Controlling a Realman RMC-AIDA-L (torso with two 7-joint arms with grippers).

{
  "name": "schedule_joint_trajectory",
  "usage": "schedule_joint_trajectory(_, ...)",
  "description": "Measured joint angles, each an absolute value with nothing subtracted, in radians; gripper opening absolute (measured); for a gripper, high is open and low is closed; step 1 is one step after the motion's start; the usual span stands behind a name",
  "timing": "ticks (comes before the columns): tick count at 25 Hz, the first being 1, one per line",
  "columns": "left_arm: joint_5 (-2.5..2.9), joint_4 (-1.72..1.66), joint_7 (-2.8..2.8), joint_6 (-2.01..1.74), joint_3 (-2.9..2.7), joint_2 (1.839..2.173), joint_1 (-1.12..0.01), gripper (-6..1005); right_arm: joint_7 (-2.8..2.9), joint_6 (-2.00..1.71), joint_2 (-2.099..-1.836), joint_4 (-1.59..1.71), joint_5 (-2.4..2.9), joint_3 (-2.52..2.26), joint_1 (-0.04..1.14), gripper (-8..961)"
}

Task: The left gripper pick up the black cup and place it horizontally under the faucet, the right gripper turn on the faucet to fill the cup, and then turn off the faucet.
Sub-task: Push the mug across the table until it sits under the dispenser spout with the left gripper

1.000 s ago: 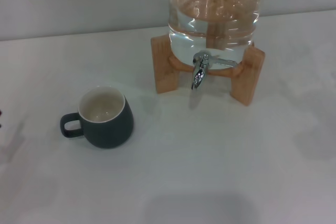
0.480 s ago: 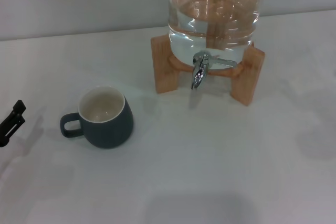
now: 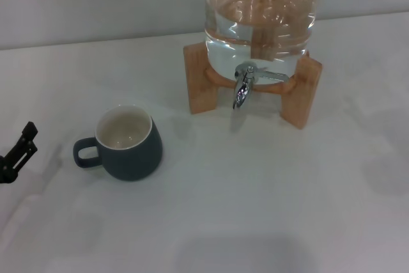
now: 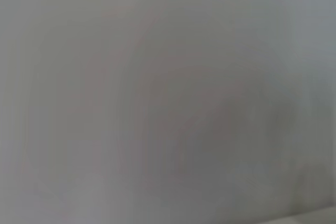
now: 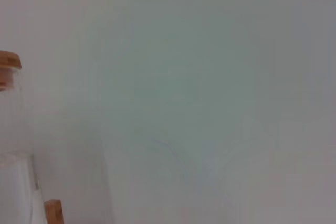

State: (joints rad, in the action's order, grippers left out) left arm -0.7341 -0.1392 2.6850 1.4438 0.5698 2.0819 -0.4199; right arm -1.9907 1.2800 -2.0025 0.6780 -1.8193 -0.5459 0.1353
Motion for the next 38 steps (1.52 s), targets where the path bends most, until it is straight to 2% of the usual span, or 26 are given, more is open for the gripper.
schedule_joint_trajectory(38,-0.716,-0.021,2.795,1.415,0.564,2.086,-0.342,832,-1.994,1.27,-1.999,0.67,-1.819,-0.545,0.156,855)
